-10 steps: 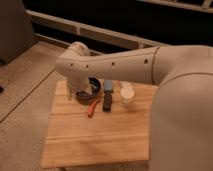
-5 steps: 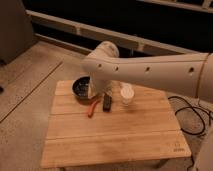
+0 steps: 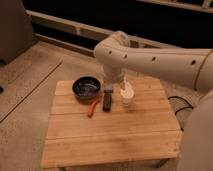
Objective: Move the arm in a circular motion
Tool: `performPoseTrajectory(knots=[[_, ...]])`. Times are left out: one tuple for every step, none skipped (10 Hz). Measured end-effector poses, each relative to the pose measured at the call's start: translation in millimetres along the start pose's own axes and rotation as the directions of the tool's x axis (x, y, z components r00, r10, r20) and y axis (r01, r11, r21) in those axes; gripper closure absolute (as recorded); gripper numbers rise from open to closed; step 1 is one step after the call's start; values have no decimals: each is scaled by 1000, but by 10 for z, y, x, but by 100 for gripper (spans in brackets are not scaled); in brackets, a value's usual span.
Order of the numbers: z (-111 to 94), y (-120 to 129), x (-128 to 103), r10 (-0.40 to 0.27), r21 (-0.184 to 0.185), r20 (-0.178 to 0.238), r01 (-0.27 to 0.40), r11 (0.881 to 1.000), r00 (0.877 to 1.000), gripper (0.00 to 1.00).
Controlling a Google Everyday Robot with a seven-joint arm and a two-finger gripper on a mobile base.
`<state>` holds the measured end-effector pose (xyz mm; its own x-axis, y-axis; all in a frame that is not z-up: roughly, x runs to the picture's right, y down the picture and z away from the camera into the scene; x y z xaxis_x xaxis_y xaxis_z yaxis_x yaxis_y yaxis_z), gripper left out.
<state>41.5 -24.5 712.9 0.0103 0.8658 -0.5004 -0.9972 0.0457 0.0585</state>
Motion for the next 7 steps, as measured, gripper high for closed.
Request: performPoseTrajectory(knots=[[4,27,-180,-6,11,-5,6,1000,1000,35],[7,106,-342,-21,18,-7,22,1000,1000,35],[15,215,-461,-46,27,-11,46,999,999,35],[14,334,-562,-69,30,-10,70,997,998,35],[16,556,-691,-113,31,-8,113,993,994,35],[16,718,-750,-142,26,-6,142,989,990,35],[17,892,-802,-175,19,-2,175,984,985,35]])
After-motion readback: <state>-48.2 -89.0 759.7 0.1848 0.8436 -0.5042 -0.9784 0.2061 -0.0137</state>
